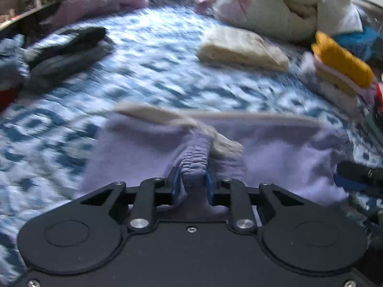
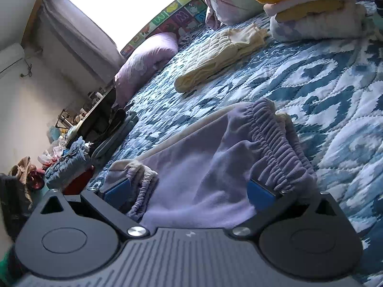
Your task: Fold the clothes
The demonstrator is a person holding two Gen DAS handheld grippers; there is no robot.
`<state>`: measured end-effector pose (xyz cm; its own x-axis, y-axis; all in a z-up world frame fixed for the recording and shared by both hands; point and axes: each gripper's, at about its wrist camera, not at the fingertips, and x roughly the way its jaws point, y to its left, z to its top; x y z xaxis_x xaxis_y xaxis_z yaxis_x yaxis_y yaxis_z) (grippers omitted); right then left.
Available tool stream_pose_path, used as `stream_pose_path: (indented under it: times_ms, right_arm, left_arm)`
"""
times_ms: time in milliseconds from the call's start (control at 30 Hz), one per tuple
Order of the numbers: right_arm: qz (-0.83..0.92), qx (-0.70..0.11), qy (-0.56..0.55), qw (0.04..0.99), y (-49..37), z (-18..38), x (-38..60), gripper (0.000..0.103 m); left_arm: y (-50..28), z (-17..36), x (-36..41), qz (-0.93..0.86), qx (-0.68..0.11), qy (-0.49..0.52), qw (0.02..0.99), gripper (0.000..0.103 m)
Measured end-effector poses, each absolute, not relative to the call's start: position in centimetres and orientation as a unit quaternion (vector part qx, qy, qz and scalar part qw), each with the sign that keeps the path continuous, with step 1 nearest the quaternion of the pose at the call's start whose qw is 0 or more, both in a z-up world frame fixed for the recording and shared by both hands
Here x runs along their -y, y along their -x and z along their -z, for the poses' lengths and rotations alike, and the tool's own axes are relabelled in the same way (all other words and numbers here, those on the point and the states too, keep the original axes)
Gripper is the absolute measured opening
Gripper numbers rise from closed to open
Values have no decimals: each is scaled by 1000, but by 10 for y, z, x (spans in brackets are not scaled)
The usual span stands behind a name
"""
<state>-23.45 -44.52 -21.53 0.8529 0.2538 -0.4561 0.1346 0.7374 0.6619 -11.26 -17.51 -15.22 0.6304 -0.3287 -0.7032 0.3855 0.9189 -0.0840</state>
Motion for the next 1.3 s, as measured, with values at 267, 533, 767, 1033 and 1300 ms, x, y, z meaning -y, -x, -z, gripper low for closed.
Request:
stream_pose_path:
  times_ms: [267, 533, 767, 1033, 1300]
  right_arm:
    - [-24, -270, -353, 896, 232, 216, 440, 103]
    - [-23, -270, -350, 896, 230, 217, 441, 103]
    - [-16, -272, -338, 901, 229, 218, 434, 103]
    - [-17, -266, -344, 900, 229, 220, 435, 103]
    - [-19, -261, -344, 902, 229, 222, 435, 103]
  left_arm:
    - [96, 105, 81, 133, -353, -20, 926, 21]
    - [57, 117, 5, 87, -377, 58, 920, 21]
    - [60, 133, 4, 68, -374, 31, 924, 33]
    - [89, 125, 76, 167, -363, -39, 916, 52]
    - [113, 149, 204, 300, -397, -123, 859, 58]
